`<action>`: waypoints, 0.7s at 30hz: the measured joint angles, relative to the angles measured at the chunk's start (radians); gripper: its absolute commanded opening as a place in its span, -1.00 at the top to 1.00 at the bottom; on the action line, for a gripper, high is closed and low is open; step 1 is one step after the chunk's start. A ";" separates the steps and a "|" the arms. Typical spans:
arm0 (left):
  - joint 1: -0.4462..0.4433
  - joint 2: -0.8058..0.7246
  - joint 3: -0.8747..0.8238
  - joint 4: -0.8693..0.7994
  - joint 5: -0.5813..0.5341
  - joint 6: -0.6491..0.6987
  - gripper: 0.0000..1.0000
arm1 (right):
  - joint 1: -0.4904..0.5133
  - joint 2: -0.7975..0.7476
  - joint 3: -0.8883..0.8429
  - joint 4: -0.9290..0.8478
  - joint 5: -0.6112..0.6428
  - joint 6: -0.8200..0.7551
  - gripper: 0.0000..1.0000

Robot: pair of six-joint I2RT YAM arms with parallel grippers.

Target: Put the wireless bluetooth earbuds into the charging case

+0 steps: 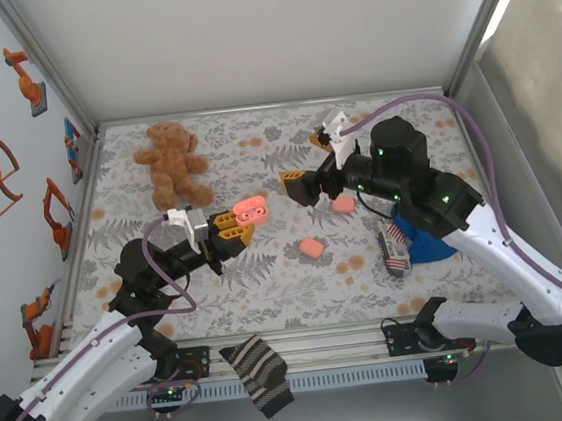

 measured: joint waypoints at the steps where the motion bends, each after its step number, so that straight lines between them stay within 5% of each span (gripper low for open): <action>1: 0.000 0.003 0.000 0.004 0.000 0.000 0.89 | -0.018 0.001 -0.001 0.003 -0.033 0.041 -0.99; 8: -0.011 0.023 0.000 0.034 0.003 -0.003 0.89 | -0.037 0.024 -0.015 0.030 -0.244 0.249 -0.99; 21: -0.015 0.077 0.000 0.093 0.009 -0.007 0.89 | 0.000 0.089 -0.094 0.127 -0.423 0.435 -0.99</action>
